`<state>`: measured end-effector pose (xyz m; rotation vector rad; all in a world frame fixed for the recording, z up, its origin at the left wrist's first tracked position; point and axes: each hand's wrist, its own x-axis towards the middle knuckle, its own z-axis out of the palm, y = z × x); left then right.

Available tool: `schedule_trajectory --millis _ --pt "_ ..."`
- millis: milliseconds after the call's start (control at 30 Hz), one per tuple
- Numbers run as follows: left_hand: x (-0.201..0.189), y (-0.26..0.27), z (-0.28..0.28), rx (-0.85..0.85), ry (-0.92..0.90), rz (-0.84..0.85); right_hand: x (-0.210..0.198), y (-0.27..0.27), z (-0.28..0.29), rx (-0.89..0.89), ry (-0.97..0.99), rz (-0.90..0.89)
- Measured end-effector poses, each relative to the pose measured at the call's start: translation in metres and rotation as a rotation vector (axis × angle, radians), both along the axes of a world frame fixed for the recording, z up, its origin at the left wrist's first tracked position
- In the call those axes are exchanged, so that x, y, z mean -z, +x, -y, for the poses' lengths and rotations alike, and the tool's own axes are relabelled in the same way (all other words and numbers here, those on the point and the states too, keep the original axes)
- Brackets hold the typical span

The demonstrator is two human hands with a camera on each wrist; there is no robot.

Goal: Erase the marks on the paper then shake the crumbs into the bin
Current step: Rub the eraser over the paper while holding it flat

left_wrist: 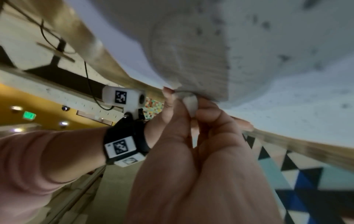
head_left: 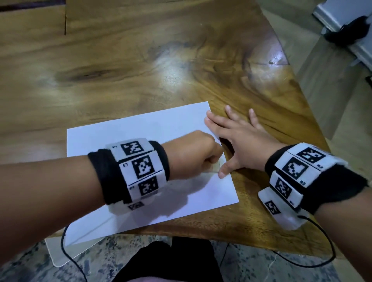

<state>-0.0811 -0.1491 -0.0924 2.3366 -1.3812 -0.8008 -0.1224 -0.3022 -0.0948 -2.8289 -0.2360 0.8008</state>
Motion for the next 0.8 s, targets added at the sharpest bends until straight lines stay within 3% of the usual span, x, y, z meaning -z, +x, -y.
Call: schedule_trajectory --millis 67,233,367,433,600,667,800 --pt "0.0 0.004 -0.001 -0.007 -0.004 0.001 0.0 0.0 0.0 0.0 0.002 -0.001" --pt "0.001 0.031 0.005 -0.247 -0.11 0.109 0.001 0.0 0.0 0.001 0.002 0.0" --pt "0.002 0.004 -0.004 0.014 -0.002 -0.008 0.0 0.0 0.0 -0.006 -0.003 -0.005" --pt "0.001 0.006 -0.006 0.066 0.036 -0.027 0.0 0.0 0.0 -0.005 -0.008 -0.01" --pt "0.001 0.041 -0.001 -0.184 -0.127 0.161 -0.001 0.0 -0.001 -0.006 -0.018 -0.011" --pt "0.002 0.032 -0.006 -0.092 -0.103 0.101 -0.002 0.0 -0.001 -0.008 -0.021 -0.013" --pt "-0.002 0.014 -0.019 0.195 0.117 -0.085 -0.002 0.0 -0.002 -0.01 -0.039 -0.022"
